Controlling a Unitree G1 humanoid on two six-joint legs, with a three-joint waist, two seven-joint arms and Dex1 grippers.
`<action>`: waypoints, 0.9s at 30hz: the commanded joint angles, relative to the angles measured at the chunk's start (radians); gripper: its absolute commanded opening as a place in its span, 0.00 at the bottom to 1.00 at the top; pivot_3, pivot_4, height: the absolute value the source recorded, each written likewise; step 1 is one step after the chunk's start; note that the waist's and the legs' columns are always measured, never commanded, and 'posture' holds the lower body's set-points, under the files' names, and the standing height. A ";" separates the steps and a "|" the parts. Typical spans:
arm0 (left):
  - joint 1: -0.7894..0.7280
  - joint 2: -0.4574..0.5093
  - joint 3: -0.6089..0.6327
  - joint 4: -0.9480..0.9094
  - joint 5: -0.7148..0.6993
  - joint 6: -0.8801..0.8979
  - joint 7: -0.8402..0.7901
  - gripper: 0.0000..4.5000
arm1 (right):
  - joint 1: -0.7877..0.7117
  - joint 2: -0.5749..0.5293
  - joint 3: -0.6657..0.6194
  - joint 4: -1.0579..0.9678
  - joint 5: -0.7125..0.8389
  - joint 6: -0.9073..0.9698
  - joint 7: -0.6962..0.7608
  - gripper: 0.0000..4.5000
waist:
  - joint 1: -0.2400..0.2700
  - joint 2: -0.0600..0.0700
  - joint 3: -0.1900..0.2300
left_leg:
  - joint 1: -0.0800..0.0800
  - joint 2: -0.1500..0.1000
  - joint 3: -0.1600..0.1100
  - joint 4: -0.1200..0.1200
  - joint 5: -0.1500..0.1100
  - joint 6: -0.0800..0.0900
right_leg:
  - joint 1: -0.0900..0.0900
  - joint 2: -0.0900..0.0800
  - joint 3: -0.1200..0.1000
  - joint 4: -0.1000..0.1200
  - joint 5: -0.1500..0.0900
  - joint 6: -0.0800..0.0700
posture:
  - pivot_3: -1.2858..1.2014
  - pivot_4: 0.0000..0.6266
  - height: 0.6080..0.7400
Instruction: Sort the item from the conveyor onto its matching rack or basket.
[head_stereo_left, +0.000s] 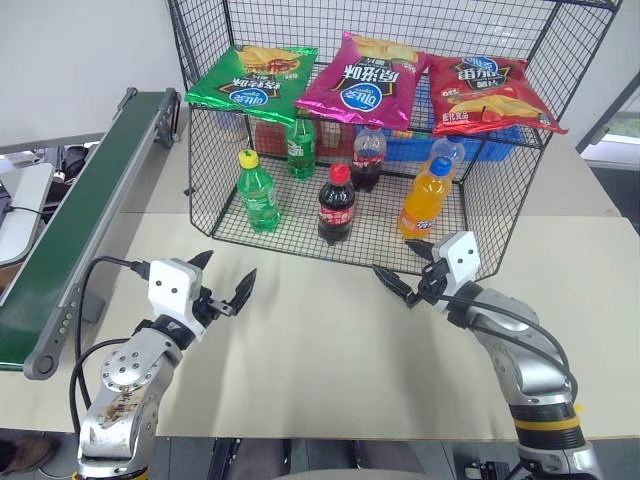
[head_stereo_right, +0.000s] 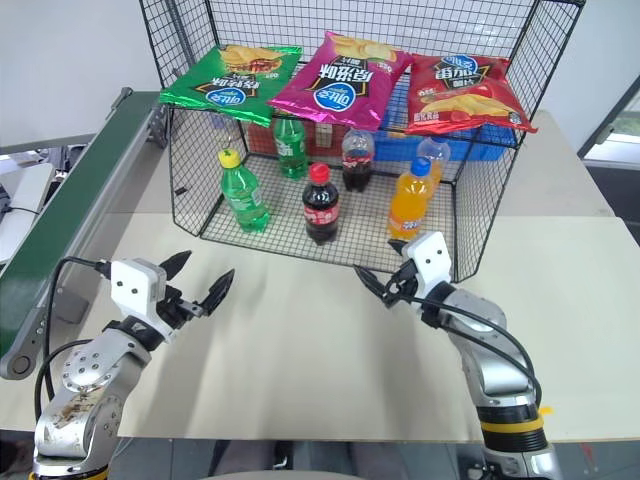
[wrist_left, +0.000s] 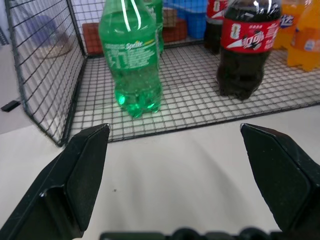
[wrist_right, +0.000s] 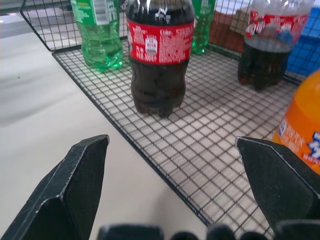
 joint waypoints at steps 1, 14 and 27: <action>-0.031 0.017 0.026 -0.010 -0.013 -0.011 -0.003 0.99 | -0.025 0.001 0.005 -0.069 0.011 0.027 -0.016 1.00 | -0.003 0.000 0.000 | 0.000 0.000 0.000 0.000 0.000 0.000 | 0.000 0.000 0.000 0.000 0.000 0.000 | 0.52 0.24 1.00; -0.065 0.008 -0.015 0.014 0.011 -0.015 0.012 0.99 | -0.029 0.003 -0.002 -0.042 0.002 0.003 -0.019 1.00 | 0.000 0.000 0.000 | 0.000 0.000 0.000 0.000 0.000 0.000 | 0.000 0.000 0.000 0.000 0.000 0.000 | 0.52 0.24 1.00; -0.042 0.019 0.004 -0.001 -0.002 -0.004 0.005 0.99 | -0.045 0.006 0.002 -0.105 0.010 0.077 -0.048 1.00 | -0.002 0.000 0.000 | 0.000 0.000 0.000 0.000 0.000 0.000 | 0.000 0.000 0.000 0.000 0.000 0.000 | 0.52 0.24 1.00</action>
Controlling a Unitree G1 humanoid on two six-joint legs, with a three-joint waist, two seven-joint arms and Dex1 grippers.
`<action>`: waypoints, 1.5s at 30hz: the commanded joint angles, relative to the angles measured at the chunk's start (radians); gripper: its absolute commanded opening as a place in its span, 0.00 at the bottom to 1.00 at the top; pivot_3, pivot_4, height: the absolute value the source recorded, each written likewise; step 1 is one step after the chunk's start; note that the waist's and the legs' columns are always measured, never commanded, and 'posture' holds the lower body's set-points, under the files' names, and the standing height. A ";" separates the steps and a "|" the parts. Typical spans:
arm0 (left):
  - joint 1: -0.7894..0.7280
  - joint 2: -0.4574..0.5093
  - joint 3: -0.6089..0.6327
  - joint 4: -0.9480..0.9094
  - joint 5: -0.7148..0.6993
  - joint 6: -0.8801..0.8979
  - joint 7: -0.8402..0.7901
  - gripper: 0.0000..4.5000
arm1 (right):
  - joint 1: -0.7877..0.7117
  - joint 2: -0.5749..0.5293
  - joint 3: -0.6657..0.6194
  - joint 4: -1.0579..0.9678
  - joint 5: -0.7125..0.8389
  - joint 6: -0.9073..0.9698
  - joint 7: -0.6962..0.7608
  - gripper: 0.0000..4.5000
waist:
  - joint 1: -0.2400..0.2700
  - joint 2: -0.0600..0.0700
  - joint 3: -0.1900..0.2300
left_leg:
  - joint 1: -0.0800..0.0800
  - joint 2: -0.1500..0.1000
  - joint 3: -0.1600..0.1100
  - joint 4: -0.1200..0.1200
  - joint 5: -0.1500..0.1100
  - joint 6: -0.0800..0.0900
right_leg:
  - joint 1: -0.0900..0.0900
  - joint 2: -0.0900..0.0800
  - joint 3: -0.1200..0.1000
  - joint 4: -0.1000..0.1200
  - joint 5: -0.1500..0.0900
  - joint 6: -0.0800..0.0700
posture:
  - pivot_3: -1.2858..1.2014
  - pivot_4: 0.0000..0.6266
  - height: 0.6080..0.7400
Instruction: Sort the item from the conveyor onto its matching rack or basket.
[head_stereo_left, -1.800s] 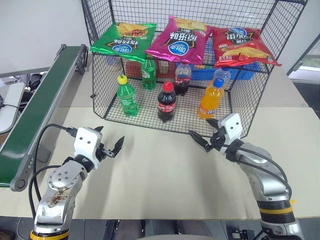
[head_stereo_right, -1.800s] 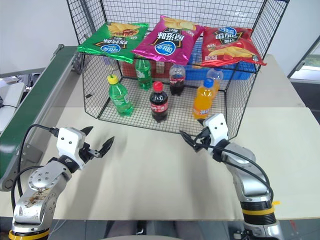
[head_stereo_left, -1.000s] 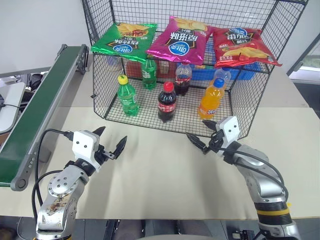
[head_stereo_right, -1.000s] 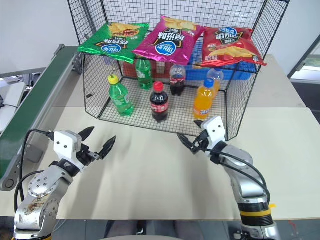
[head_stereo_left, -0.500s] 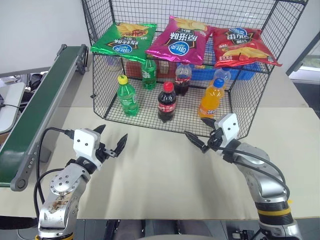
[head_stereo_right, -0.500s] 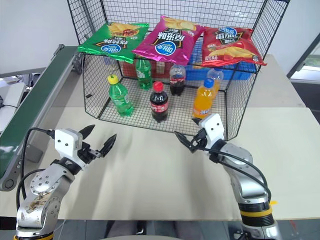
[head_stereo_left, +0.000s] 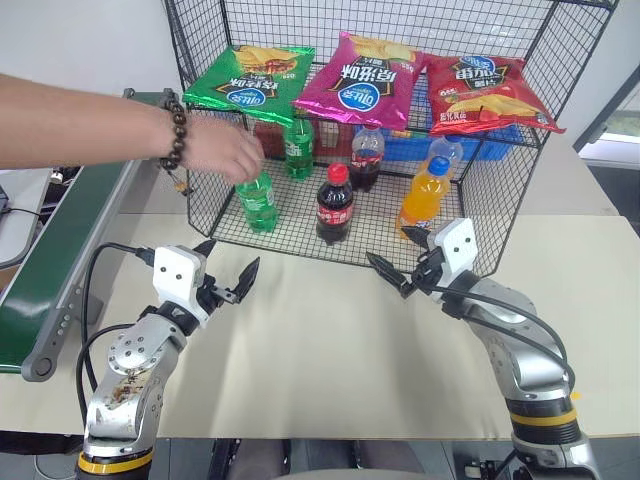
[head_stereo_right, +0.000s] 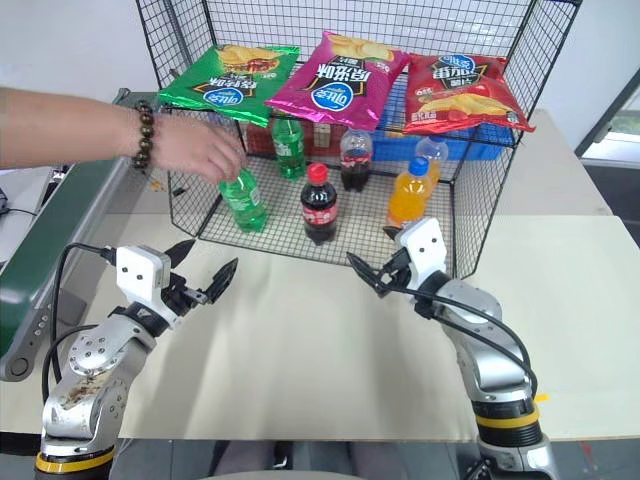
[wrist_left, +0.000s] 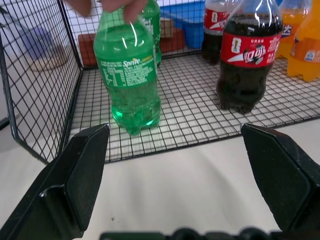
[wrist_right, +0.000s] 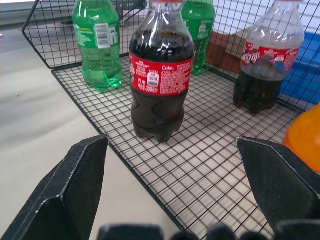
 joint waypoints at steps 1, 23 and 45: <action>0.016 0.013 0.019 -0.060 -0.007 -0.001 0.004 0.99 | -0.005 -0.005 -0.009 -0.050 0.016 0.009 -0.004 1.00 | 0.000 0.000 0.000 | 0.000 0.000 0.000 0.000 0.000 0.000 | 0.000 0.000 0.000 0.000 0.000 0.000 | 0.52 0.24 1.00; 0.177 0.004 0.119 -0.193 -0.033 0.033 0.051 0.99 | -0.098 0.036 0.049 0.091 0.011 -0.060 0.075 1.00 | -0.001 0.000 0.000 | 0.000 0.000 0.000 0.000 0.000 0.000 | 0.000 0.000 0.000 0.000 0.000 0.000 | 0.52 0.24 1.00; 0.151 0.007 0.328 -0.207 -0.087 0.062 0.142 0.99 | -0.212 0.021 0.053 0.075 0.096 0.013 0.173 1.00 | -0.007 0.000 0.000 | 0.001 0.001 0.000 0.000 0.000 0.000 | 0.000 0.001 0.000 0.000 0.000 0.000 | 0.52 0.24 1.00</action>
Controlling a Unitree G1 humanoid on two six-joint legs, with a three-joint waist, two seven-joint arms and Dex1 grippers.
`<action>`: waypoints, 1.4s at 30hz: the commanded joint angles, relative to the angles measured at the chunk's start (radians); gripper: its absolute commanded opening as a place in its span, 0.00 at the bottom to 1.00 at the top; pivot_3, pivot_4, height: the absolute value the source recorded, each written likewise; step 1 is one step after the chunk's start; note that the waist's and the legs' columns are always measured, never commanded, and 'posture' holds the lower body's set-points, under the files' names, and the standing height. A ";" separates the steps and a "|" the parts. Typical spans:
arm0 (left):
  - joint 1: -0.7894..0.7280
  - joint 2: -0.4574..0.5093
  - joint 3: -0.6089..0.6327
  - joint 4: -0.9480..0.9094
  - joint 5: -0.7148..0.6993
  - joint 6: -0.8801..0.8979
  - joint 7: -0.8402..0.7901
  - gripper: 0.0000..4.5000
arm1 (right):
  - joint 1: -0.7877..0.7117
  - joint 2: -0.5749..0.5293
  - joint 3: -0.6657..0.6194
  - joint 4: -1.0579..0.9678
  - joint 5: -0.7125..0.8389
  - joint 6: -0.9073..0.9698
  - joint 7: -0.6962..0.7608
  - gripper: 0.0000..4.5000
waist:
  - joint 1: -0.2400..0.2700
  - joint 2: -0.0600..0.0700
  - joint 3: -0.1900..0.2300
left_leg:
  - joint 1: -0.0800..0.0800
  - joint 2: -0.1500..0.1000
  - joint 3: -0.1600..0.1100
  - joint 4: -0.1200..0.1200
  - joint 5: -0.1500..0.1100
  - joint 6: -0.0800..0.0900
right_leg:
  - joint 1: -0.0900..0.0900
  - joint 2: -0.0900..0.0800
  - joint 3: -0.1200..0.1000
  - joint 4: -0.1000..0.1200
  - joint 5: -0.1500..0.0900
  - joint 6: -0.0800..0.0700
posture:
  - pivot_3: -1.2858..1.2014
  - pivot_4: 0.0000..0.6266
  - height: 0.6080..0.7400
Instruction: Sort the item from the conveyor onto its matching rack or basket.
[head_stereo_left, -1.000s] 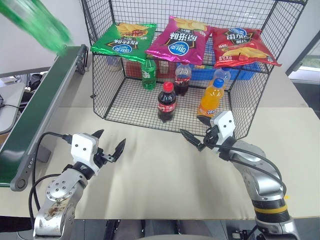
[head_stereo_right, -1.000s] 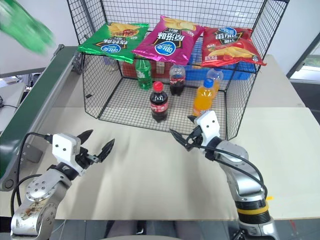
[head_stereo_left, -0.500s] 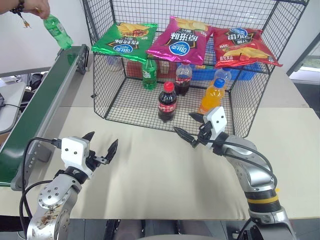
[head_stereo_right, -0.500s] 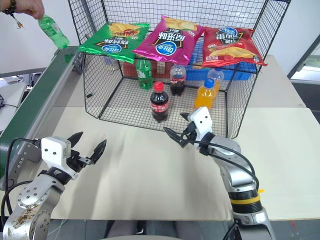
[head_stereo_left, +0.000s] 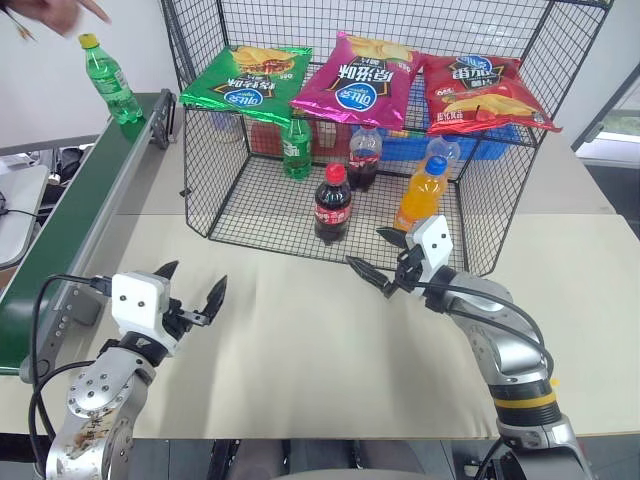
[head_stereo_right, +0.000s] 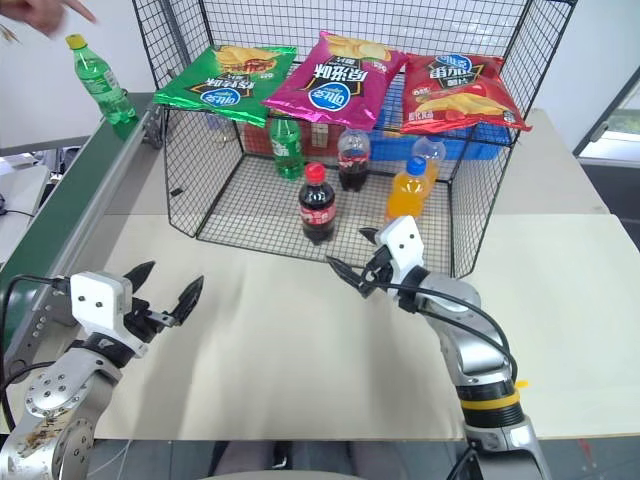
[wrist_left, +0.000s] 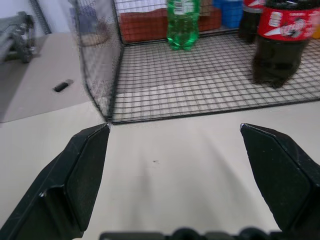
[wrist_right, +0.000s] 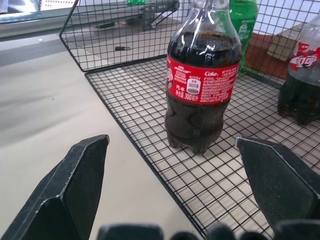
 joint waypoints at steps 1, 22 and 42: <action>-0.025 -0.002 0.161 -0.060 -0.056 0.014 0.068 0.99 | -0.128 -0.004 -0.005 -0.054 0.097 0.076 0.066 1.00 | -0.005 0.000 0.000 | 0.000 0.000 0.000 0.000 0.000 0.000 | 0.000 0.000 0.000 0.000 0.000 0.000 | 0.52 0.24 1.00; -0.147 0.209 0.577 0.285 -0.194 -0.005 0.062 0.99 | -0.688 0.142 -0.007 0.069 0.386 0.249 0.271 1.00 | 0.001 -0.001 0.000 | 0.000 0.001 -0.001 0.000 0.000 0.000 | -0.002 -0.004 -0.003 0.002 0.000 -0.001 | 0.52 0.24 1.00; -0.227 0.254 0.525 0.477 -0.199 -0.003 -0.018 0.99 | -0.714 0.155 -0.024 0.060 0.402 0.263 0.248 1.00 | 0.001 -0.002 -0.001 | 0.000 0.002 -0.003 -0.001 0.000 0.000 | -0.003 -0.018 -0.022 0.003 0.001 -0.002 | 0.52 0.24 1.00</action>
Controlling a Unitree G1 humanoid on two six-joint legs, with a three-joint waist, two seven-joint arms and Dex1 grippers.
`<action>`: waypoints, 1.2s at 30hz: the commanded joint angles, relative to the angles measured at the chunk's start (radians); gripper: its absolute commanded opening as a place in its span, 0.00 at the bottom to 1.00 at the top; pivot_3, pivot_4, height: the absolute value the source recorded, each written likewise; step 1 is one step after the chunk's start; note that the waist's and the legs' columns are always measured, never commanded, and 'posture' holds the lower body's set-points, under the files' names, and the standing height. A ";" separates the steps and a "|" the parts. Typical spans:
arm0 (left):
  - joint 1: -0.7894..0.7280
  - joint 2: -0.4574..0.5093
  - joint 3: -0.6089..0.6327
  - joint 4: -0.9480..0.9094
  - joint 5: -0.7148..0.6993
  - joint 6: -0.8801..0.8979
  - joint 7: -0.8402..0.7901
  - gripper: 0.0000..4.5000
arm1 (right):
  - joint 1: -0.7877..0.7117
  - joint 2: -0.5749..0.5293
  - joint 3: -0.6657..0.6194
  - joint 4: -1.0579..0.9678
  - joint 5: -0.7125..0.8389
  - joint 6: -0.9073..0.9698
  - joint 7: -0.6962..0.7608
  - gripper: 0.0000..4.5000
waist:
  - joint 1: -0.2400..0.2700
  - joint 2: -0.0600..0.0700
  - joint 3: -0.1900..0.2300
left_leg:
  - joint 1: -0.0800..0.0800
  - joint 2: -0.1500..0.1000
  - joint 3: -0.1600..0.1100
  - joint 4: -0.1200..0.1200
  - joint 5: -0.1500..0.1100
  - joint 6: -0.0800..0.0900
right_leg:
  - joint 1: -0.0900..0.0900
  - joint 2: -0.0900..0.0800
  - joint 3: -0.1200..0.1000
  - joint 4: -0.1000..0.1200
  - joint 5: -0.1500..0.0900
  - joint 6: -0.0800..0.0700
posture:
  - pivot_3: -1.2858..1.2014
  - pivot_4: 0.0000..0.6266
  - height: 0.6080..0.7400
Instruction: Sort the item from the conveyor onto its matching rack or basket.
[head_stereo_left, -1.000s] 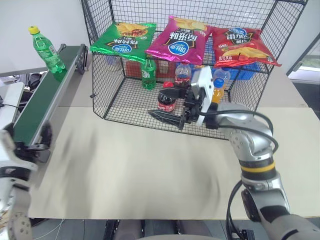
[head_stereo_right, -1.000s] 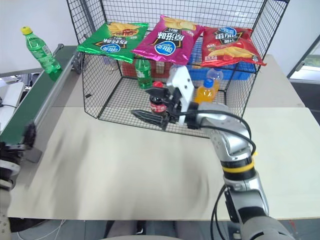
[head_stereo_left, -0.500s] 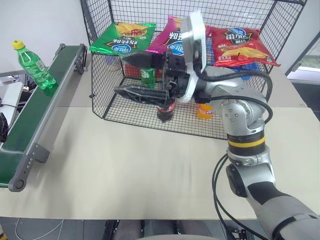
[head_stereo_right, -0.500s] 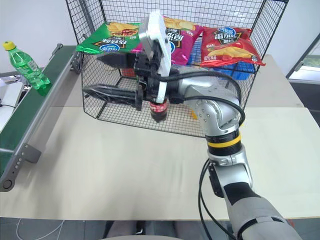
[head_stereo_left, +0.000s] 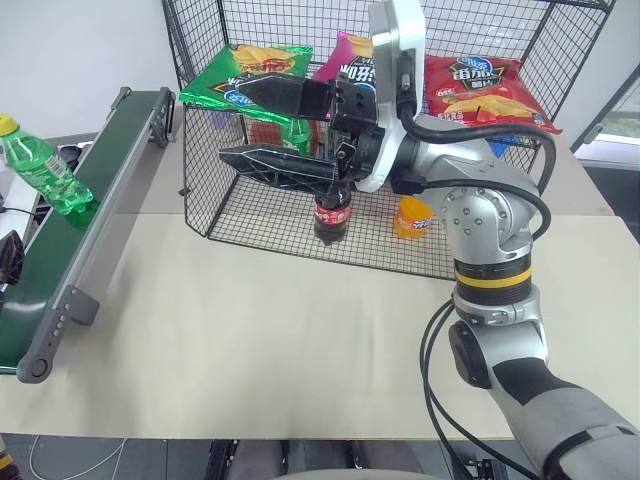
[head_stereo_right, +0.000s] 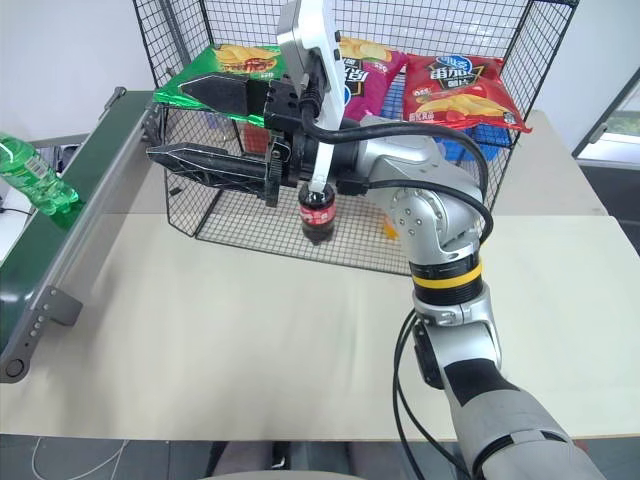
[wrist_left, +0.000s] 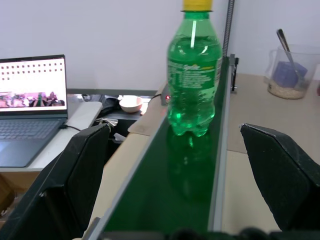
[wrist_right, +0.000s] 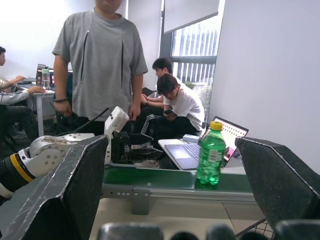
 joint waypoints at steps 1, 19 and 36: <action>-0.019 0.032 -0.002 0.013 0.002 -0.024 -0.008 0.99 | -0.003 -0.013 -0.017 -0.030 0.022 -0.003 0.002 1.00 | 0.000 0.000 0.000 | 0.000 0.000 0.000 0.000 0.000 0.000 | 0.000 0.000 -0.003 0.000 0.000 0.000 | 0.52 0.24 1.00; -0.060 0.074 -0.011 0.132 0.043 -0.069 -0.003 0.99 | 0.028 -0.040 -0.024 -0.098 0.042 0.019 -0.032 1.00 | -0.001 0.000 0.000 | 0.000 0.000 -0.001 -0.001 0.000 0.000 | 0.000 -0.003 -0.006 -0.001 0.001 -0.001 | 0.52 0.24 1.00; -0.010 0.083 -0.043 -0.132 -0.113 0.072 -0.049 0.67 | 0.054 -0.089 0.000 -0.112 0.018 0.041 -0.083 1.00 | 0.006 -0.003 0.001 | -0.001 0.000 -0.003 -0.002 0.000 0.000 | 0.000 -0.005 -0.007 -0.002 0.001 -0.001 | 0.52 0.24 1.00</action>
